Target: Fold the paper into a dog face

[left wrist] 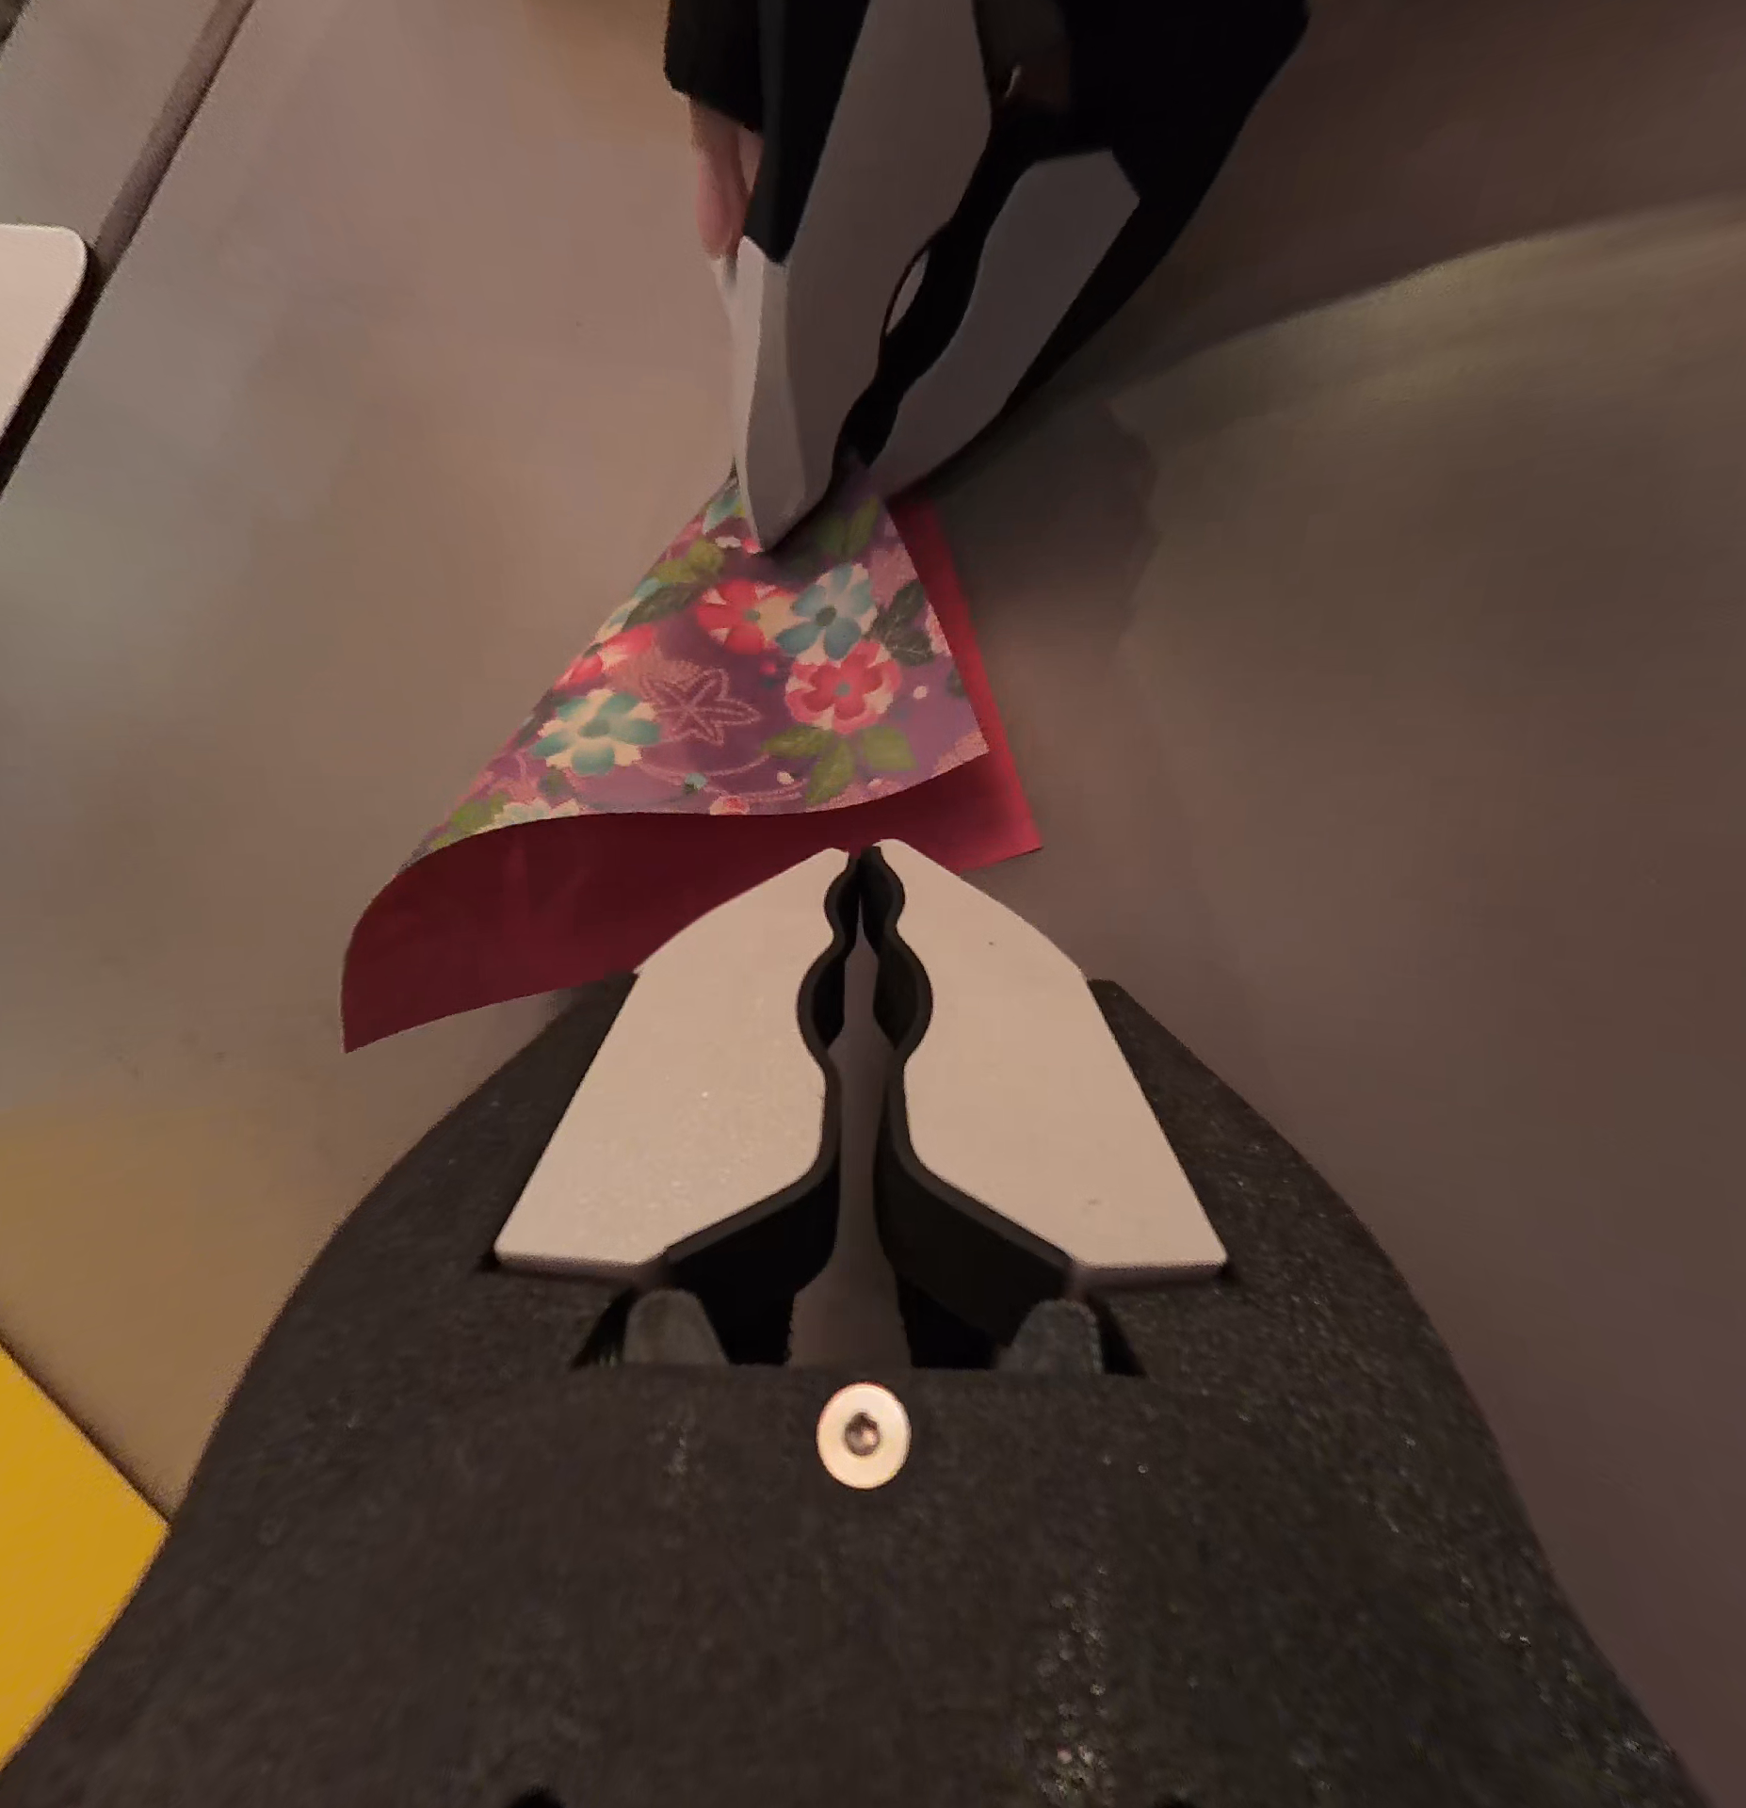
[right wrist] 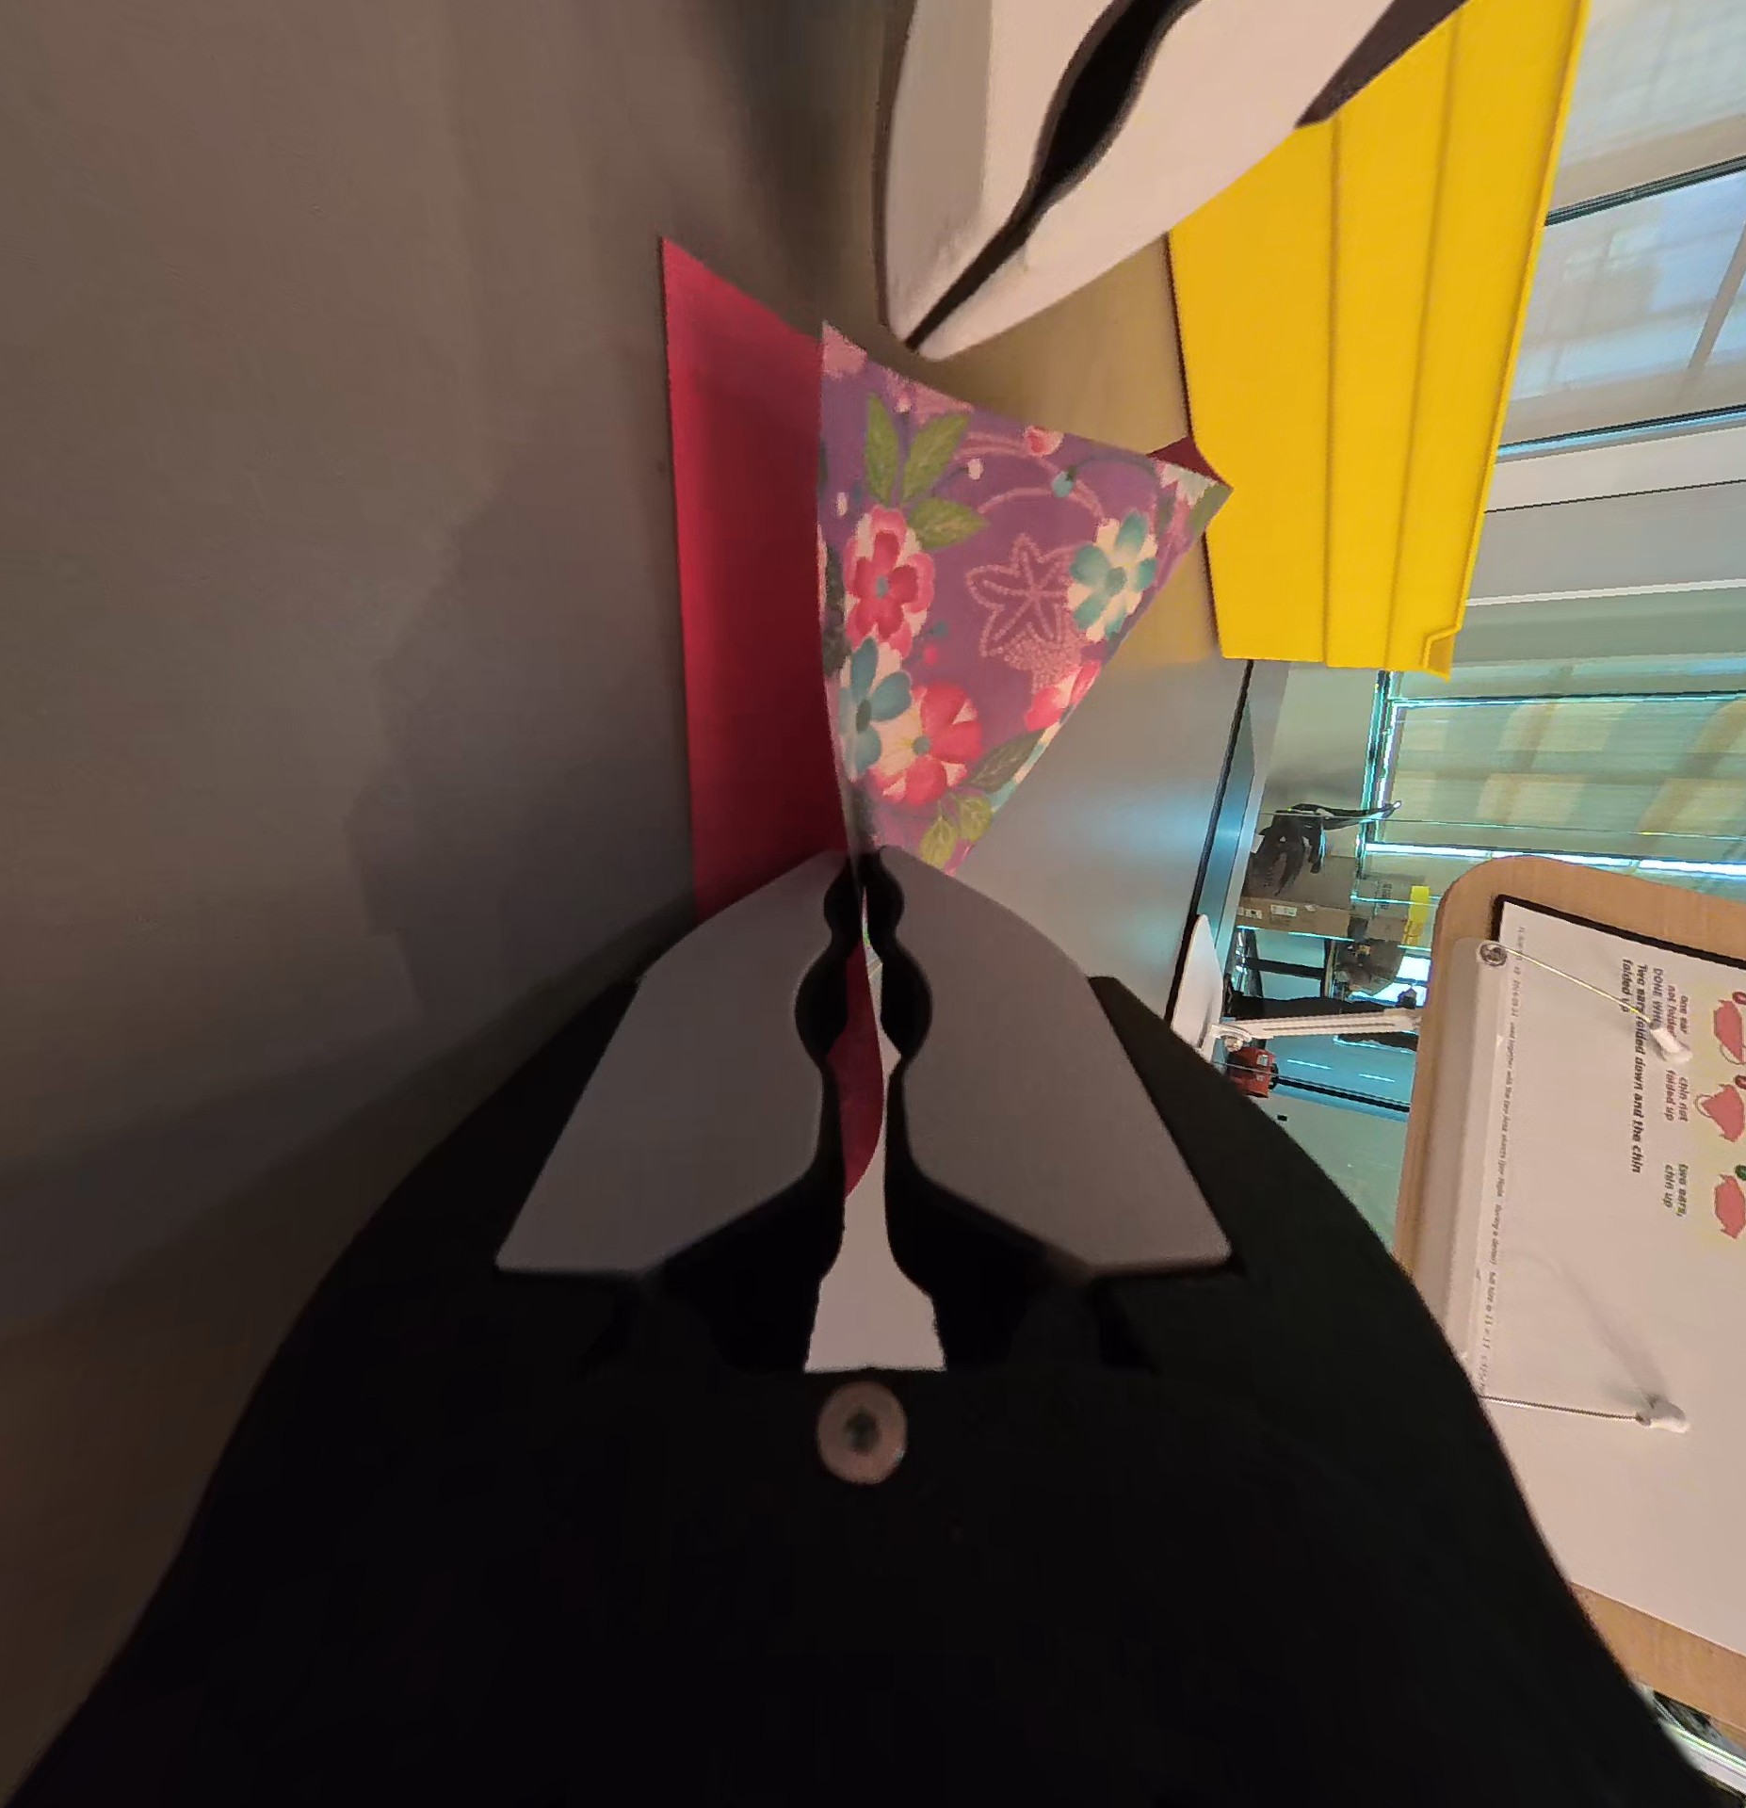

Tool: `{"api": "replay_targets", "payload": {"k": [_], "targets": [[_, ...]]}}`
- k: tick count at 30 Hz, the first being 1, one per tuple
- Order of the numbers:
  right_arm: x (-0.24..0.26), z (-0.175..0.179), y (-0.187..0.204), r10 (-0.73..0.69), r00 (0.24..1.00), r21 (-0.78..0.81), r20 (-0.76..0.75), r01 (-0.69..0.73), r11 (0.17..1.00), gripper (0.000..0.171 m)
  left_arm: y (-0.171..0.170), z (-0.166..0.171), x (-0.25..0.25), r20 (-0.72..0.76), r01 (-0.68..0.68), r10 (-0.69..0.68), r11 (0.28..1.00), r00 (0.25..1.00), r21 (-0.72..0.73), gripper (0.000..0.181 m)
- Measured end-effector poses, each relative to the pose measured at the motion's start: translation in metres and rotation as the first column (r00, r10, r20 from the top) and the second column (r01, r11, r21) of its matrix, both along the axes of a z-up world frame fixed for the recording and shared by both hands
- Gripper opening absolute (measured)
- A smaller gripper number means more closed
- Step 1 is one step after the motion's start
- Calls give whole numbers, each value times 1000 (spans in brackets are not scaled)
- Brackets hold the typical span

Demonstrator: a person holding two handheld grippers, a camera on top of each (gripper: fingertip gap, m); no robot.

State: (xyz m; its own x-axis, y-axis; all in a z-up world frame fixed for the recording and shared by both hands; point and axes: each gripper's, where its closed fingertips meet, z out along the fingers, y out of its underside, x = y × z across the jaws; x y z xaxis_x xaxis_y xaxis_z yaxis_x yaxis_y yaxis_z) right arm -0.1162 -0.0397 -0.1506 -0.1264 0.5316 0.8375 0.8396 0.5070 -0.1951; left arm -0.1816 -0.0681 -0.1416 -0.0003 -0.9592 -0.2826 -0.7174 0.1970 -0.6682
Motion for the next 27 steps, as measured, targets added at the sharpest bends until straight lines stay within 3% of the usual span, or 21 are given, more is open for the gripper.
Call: {"api": "replay_targets", "payload": {"k": [10, 27], "targets": [[0, 1, 1, -3, 1000, 4, -4, 3, 1000, 3, 9, -10, 4, 7, -76, 77, 994, 997, -75, 0], [0, 0, 4, -18, 1000, 3, -13, 18, 1000, 3, 11, -13, 6, -18, -91, 90, 994, 996, -63, 0]]}}
